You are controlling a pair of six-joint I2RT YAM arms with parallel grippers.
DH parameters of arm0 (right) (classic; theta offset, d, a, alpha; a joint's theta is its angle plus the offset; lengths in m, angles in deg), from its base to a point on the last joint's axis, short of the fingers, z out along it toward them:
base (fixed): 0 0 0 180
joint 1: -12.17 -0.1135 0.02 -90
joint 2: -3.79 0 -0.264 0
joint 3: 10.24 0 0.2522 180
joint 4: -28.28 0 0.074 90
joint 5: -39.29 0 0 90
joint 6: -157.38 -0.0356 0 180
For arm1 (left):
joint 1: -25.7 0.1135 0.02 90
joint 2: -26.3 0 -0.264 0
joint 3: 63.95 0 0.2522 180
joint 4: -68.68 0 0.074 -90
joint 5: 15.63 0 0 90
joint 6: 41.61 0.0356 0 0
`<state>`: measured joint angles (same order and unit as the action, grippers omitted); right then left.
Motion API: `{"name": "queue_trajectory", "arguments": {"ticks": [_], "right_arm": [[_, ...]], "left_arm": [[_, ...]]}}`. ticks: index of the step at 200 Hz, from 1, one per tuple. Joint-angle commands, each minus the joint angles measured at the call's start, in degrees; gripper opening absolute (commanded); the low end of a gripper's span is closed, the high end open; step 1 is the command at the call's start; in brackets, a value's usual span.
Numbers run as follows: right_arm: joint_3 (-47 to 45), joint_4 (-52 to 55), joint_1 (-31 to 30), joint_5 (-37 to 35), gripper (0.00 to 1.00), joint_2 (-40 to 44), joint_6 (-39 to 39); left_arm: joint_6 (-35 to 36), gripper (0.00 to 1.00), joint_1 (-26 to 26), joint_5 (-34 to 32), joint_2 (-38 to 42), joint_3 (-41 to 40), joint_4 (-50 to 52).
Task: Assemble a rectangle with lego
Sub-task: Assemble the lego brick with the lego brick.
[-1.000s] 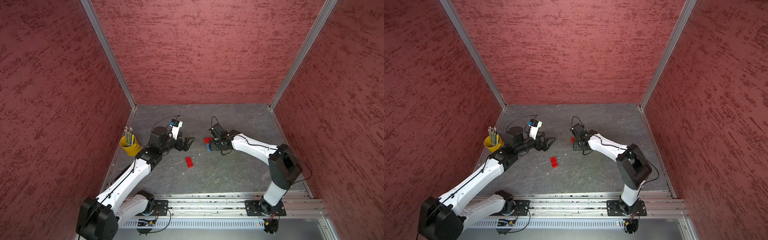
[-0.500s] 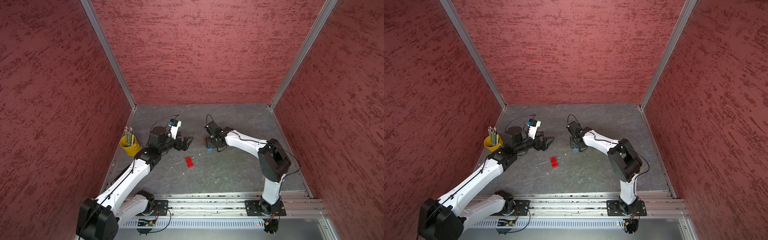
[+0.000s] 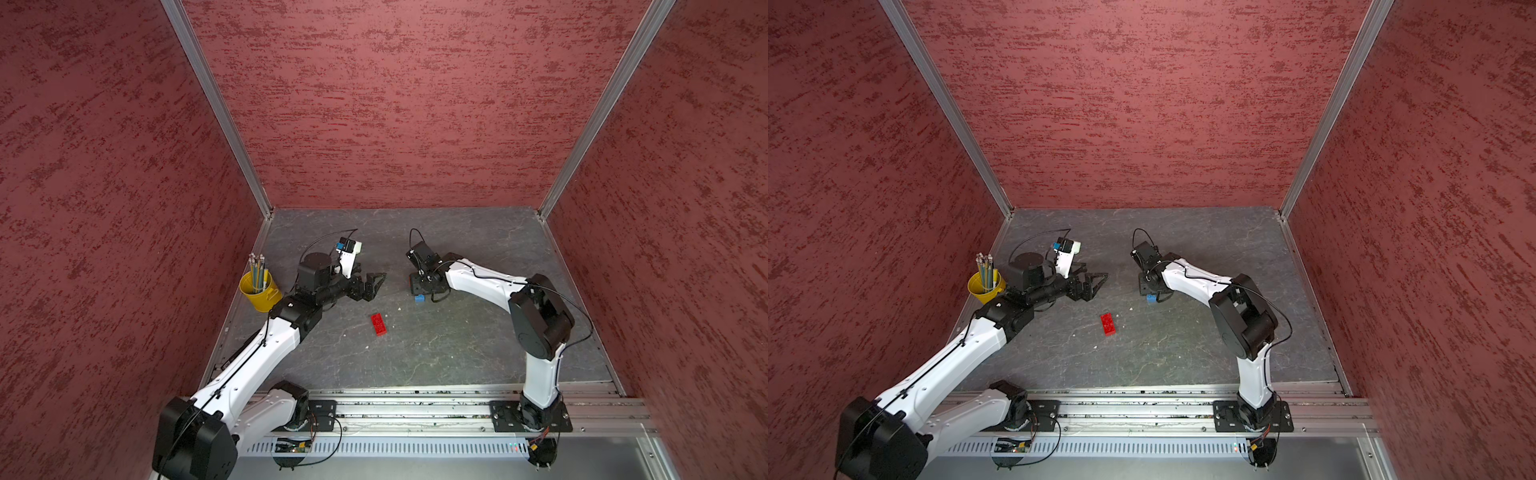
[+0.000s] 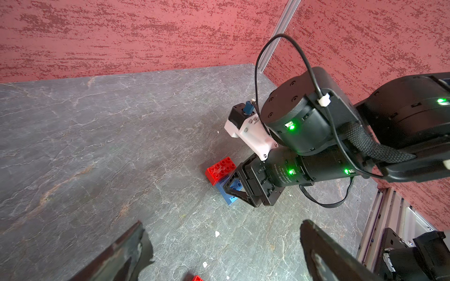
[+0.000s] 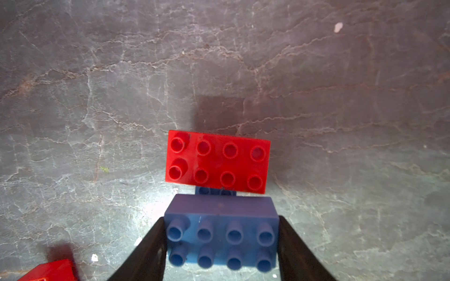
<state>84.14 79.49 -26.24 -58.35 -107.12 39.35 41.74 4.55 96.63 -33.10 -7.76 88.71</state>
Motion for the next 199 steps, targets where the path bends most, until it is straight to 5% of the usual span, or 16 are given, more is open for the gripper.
{"name": "queue_trajectory", "arguments": {"ticks": [1, 199], "right_arm": [[1.4, -1.1, 0.4, -1.0, 0.59, -1.2, 0.3], [1.8, -2.6, 0.4, -0.3, 0.59, -3.1, -0.5]], "left_arm": [[0.6, 1.00, 0.5, 0.8, 0.2, -0.3, -0.1], [0.6, 1.00, 0.9, 1.3, 0.2, -0.3, -0.2]]}}
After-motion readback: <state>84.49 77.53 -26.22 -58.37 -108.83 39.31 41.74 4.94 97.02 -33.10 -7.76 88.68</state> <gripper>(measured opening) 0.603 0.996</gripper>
